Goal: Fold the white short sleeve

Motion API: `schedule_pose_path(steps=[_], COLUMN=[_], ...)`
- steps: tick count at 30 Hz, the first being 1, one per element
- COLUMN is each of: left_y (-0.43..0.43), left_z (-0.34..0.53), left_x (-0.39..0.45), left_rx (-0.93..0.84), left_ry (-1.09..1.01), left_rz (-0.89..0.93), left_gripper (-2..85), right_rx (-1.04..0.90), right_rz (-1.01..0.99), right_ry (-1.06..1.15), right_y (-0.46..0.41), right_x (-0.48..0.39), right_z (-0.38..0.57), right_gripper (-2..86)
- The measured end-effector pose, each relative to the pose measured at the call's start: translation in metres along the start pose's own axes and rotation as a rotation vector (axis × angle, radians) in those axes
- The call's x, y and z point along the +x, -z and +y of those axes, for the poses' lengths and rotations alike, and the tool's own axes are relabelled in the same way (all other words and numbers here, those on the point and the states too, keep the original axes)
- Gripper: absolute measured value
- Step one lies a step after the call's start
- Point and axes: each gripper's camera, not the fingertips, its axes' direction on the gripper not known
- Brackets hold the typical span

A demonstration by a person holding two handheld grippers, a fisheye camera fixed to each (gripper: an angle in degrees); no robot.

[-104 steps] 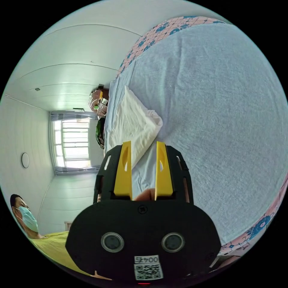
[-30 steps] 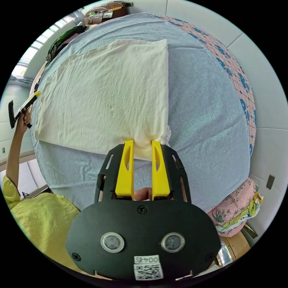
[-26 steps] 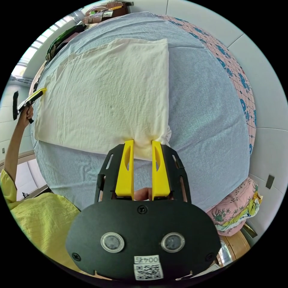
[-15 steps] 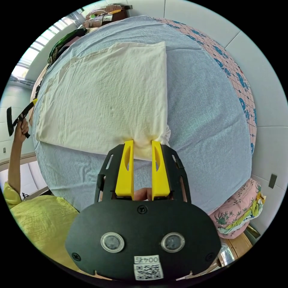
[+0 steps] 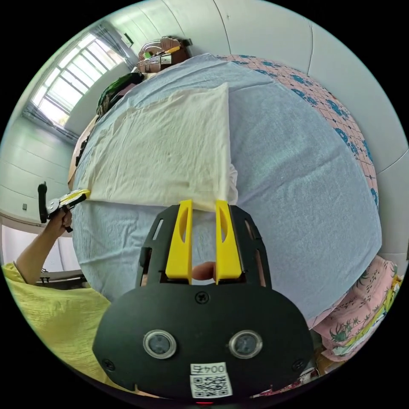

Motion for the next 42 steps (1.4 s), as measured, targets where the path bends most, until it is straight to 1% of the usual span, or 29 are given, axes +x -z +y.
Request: schedule_pose_path(steps=[1,2,3,4,6,8,10,12,14,17,21,25,30,32,34,37,39,41,42], left_y=[0.003,0.012,0.019,0.036,0.056,0.073,0.076,0.072,0.064,0.054,0.042,0.033,0.021,0.016,0.017,0.029,0.039,0.05,0.052], left_z=[-0.006,-0.011,-0.012,-0.016,-0.024,-0.036,-0.048,-0.059,-0.072,-0.082,-0.09,-0.095,-0.106,-0.113,-0.119,-0.123,-0.122,-0.118,-0.117], left_x=[0.007,0.016,0.023,0.039,0.071,0.126,0.174,0.221,0.284,0.352,0.421,0.484,0.539,0.556,0.56,0.555,0.549,0.538,0.536], left_rx=[-0.034,-0.021,0.013,0.085,0.157,0.222,0.228,0.218,0.191,0.179,0.159,0.176,0.184,0.174,0.182,0.199,0.225,0.258,0.264], left_ry=[0.016,0.033,0.035,0.014,-0.035,-0.135,-0.236,-0.333,-0.472,-0.618,-0.76,-0.86,-0.879,-0.852,-0.796,-0.694,-0.64,-0.578,-0.568], left_rz=[0.003,-0.005,-0.007,0.009,0.018,0.033,0.037,0.027,0.013,-0.009,-0.035,-0.114,-0.232,-0.3,-0.325,-0.248,-0.236,-0.209,-0.206], left_gripper=[1.8,1.6,1.6,1.6,2.0,3.3,4.8,6.5,8.2,9.1,9.6,10.2,9.6,7.0,4.7,2.5,2.0,1.6,1.5], right_rx=[0.03,0.065,0.083,0.114,0.144,0.168,0.164,0.152,0.136,0.1,0.081,0.09,0.077,0.065,0.048,0.04,0.062,0.093,0.089], right_rz=[-0.025,-0.068,-0.093,-0.149,-0.273,-0.439,-0.498,-0.51,-0.48,-0.465,-0.417,-0.457,-0.507,-0.532,-0.554,-0.566,-0.648,-0.751,-0.77], right_ry=[-0.019,-0.05,-0.069,-0.119,-0.226,-0.357,-0.393,-0.394,-0.383,-0.358,-0.33,-0.302,-0.228,-0.187,-0.165,-0.121,-0.141,-0.21,-0.227], right_y=[0.005,0.012,0.016,0.022,0.025,0.018,0.01,0.005,0.002,-0.004,-0.004,0.01,0.03,0.037,0.04,0.05,0.055,0.054,0.051], right_x=[0.01,0.022,0.029,0.046,0.076,0.113,0.129,0.136,0.139,0.141,0.144,0.152,0.151,0.15,0.15,0.16,0.179,0.209,0.215], right_z=[0.007,0.014,0.017,0.024,0.036,0.049,0.052,0.05,0.045,0.04,0.036,0.03,0.014,0.004,-0.002,-0.013,-0.022,-0.04,-0.046], right_gripper=[8.4,8.4,8.4,8.4,8.4,8.3,8.6,9.9,10.8,9.8,4.7,3.7,3.7,3.7,3.8,4.5,7.0,8.4,9.0])
